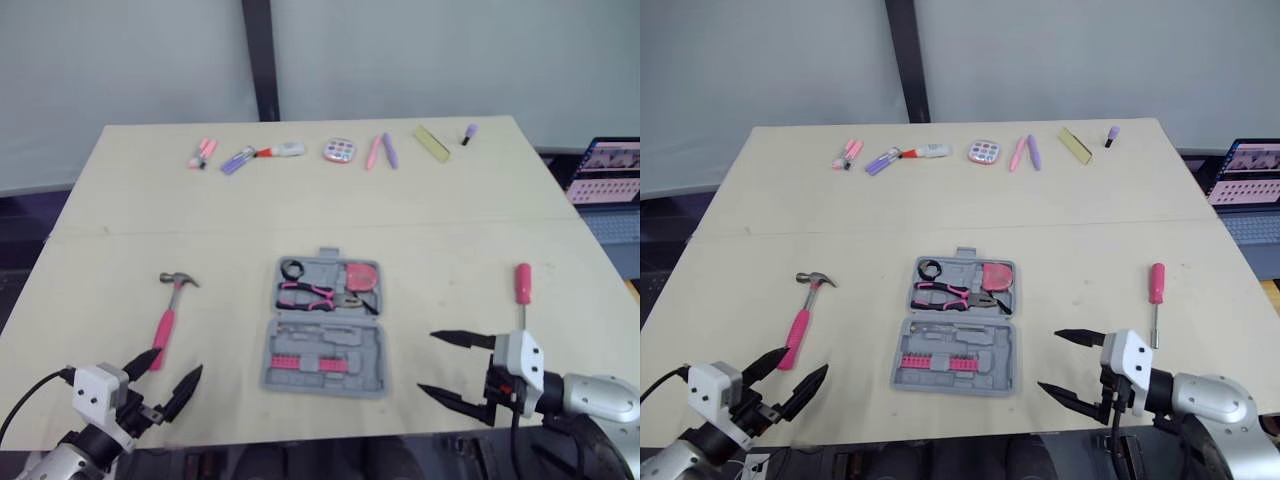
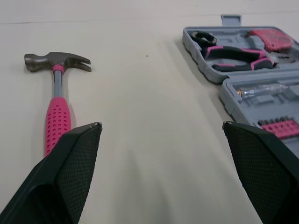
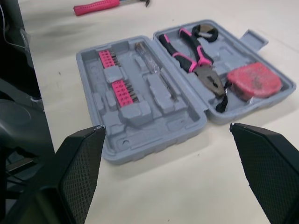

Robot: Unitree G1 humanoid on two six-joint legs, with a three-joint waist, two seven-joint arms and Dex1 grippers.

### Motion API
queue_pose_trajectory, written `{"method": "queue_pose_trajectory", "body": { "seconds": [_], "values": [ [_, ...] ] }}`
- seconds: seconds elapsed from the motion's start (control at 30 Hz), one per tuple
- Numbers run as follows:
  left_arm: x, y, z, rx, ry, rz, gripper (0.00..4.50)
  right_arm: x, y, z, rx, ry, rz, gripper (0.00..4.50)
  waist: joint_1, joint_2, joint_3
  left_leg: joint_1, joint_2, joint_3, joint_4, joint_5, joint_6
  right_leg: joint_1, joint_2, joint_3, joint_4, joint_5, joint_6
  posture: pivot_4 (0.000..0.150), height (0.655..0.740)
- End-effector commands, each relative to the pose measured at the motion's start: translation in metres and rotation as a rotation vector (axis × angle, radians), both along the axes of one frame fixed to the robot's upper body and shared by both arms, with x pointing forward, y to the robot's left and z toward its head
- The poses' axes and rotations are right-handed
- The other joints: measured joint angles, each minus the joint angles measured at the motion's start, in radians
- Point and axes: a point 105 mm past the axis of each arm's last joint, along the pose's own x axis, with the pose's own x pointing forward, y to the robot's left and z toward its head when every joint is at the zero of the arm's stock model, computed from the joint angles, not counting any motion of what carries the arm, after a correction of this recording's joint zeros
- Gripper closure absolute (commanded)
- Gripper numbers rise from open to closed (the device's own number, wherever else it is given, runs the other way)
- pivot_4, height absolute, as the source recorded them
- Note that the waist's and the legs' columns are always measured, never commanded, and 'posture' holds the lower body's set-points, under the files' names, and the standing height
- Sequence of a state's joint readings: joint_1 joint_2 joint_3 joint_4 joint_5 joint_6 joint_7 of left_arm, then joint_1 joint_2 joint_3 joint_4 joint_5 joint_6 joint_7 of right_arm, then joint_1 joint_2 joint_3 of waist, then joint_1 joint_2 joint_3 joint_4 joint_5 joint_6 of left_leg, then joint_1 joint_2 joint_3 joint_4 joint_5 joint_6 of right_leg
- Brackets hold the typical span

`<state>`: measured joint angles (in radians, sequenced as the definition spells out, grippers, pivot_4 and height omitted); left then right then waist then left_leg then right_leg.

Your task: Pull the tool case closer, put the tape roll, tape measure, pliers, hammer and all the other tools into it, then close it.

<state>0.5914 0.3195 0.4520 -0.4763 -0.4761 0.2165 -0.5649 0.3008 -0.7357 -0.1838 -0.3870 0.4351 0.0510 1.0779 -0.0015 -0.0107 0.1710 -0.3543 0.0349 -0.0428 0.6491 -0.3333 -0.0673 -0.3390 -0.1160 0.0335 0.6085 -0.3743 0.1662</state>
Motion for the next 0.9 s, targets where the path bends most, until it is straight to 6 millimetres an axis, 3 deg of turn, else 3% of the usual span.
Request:
{"method": "queue_pose_trajectory", "body": {
  "seconds": [0.03, 0.2, 0.37, 0.5, 0.67, 0.9],
  "values": [
    [-0.002, -0.007, 0.008, -0.01, 0.001, 0.016, 0.05, -0.004, 0.006, 0.012, 0.039, -0.061, 0.037, 0.0, 0.001, 0.0, 0.0, 0.0, 0.0, 0.0, 0.0, 0.0, 0.0, 0.0, 0.0, 0.0, 0.0, 0.0, 0.0, 0.15, 0.74],
    [0.002, -0.004, 0.007, -0.039, 0.028, 0.046, 0.05, -0.003, 0.012, 0.02, 0.106, -0.095, 0.038, 0.0, 0.0, 0.0, 0.0, 0.0, 0.0, 0.0, 0.0, 0.0, 0.0, 0.0, 0.0, 0.0, 0.0, 0.0, 0.0, 0.15, 0.74],
    [0.018, 0.006, 0.011, -0.005, 0.047, 0.075, 0.05, -0.002, 0.01, 0.016, 0.088, -0.079, 0.034, 0.0, 0.003, 0.0, 0.001, 0.0, 0.0, 0.0, 0.0, 0.0, 0.0, 0.0, 0.0, 0.0, 0.0, 0.0, 0.0, 0.15, 0.74],
    [0.036, 0.039, 0.017, 0.071, 0.122, 0.252, 0.05, 0.004, 0.006, 0.015, 0.074, -0.08, 0.022, 0.0, 0.0, 0.0, 0.001, 0.0, 0.0, 0.0, 0.0, 0.0, 0.0, 0.0, 0.0, 0.0, 0.0, 0.0, 0.0, 0.15, 0.74],
    [0.052, 0.059, 0.027, 0.15, 0.161, 0.35, 0.05, 0.008, 0.005, 0.015, 0.068, -0.075, 0.027, 0.0, -0.001, 0.001, 0.001, 0.0, 0.0, -0.001, 0.0, 0.0, -0.001, -0.001, 0.0, 0.0, 0.002, 0.0, 0.0, 0.15, 0.74],
    [0.084, 0.05, 0.021, 0.163, 0.245, 0.295, 0.05, 0.016, 0.003, 0.021, 0.056, -0.102, 0.022, 0.0, 0.002, 0.001, 0.002, 0.0, 0.0, -0.001, 0.0, 0.001, -0.001, -0.001, 0.0, 0.0, 0.003, 0.0, 0.0, 0.15, 0.74]
  ]
}}
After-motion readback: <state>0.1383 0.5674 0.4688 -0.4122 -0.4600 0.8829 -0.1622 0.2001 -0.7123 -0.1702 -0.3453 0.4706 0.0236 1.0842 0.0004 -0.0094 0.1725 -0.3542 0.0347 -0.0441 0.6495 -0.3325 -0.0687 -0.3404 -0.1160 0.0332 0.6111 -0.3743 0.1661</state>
